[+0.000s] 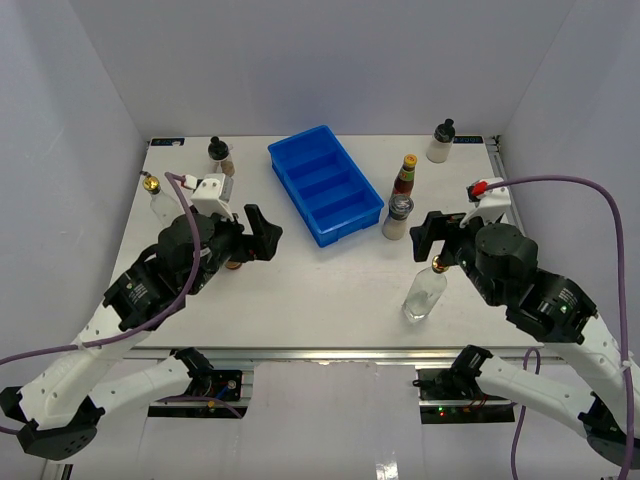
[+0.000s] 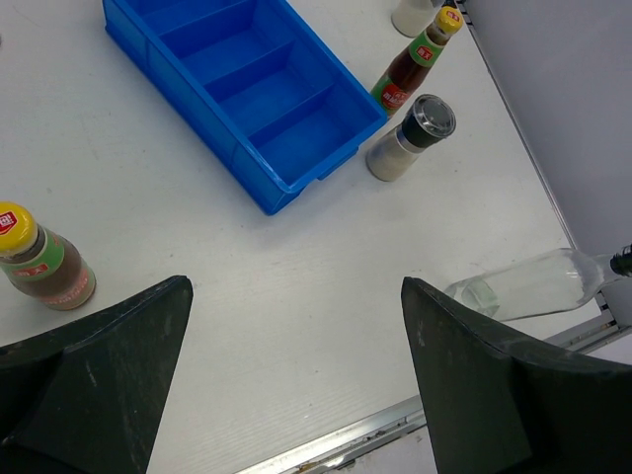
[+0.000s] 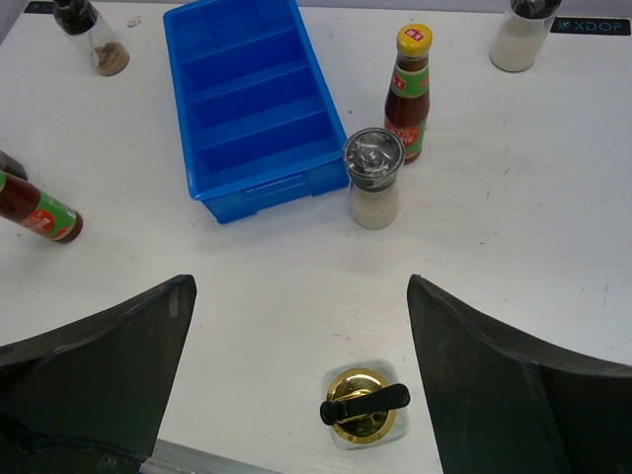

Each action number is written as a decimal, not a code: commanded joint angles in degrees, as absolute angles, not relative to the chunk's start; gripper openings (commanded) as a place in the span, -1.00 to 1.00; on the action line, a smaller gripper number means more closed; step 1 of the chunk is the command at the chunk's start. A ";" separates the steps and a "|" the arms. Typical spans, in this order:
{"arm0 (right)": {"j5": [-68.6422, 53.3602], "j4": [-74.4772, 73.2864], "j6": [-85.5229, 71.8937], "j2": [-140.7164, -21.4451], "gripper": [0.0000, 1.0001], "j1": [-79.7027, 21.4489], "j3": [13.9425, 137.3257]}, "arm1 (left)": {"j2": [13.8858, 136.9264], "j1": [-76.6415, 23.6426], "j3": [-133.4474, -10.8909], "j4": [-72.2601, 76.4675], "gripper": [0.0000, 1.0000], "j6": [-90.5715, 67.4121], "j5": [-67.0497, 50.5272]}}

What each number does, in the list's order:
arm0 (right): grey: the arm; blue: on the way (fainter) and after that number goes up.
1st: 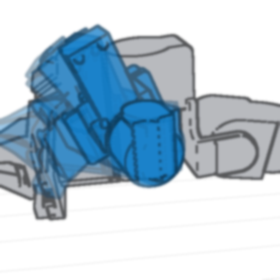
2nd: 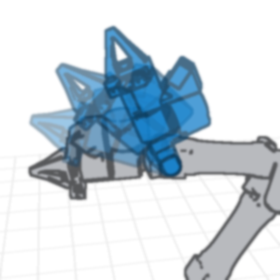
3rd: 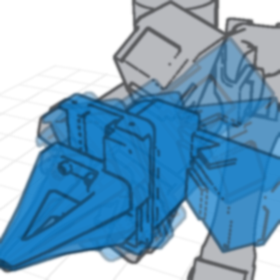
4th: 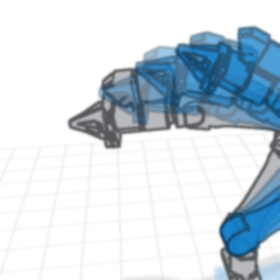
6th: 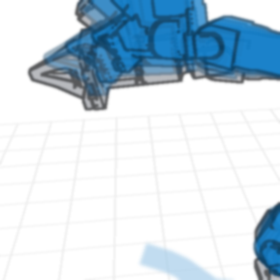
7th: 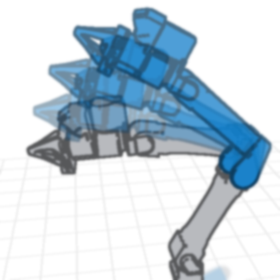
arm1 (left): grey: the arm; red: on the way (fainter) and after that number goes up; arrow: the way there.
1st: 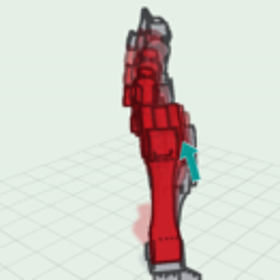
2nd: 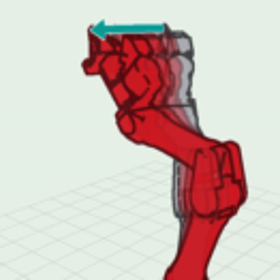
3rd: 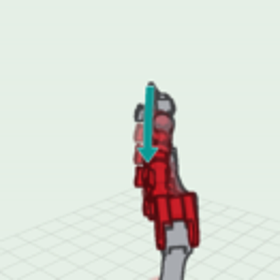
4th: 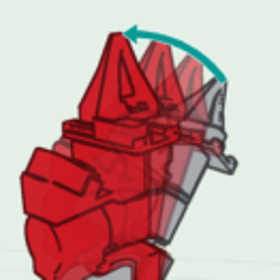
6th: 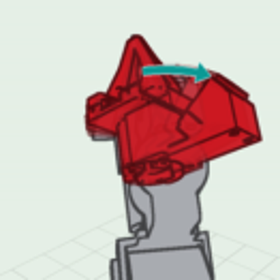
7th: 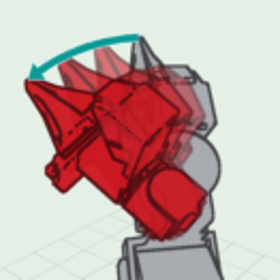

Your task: Organize the condiment bottles

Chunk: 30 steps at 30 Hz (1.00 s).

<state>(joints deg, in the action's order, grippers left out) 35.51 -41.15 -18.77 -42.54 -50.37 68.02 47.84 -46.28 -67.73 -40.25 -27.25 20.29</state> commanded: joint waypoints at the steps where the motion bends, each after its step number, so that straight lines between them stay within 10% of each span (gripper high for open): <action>1: 32.24 -43.19 -20.31 -39.53 0.89 -50.54 65.16 | 45.76 -46.14 -67.55 -40.92 0.96 -27.32 19.57; 30: 31.99 -39.90 -26.55 -26.19 0.93 -50.54 42.36 | 40.78 -46.14 -69.52 -43.68 0.96 -28.56 17.93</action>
<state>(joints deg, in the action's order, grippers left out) 32.12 -44.62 -26.87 -26.98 -50.39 44.83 41.17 -46.28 -67.55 -42.55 -28.32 18.81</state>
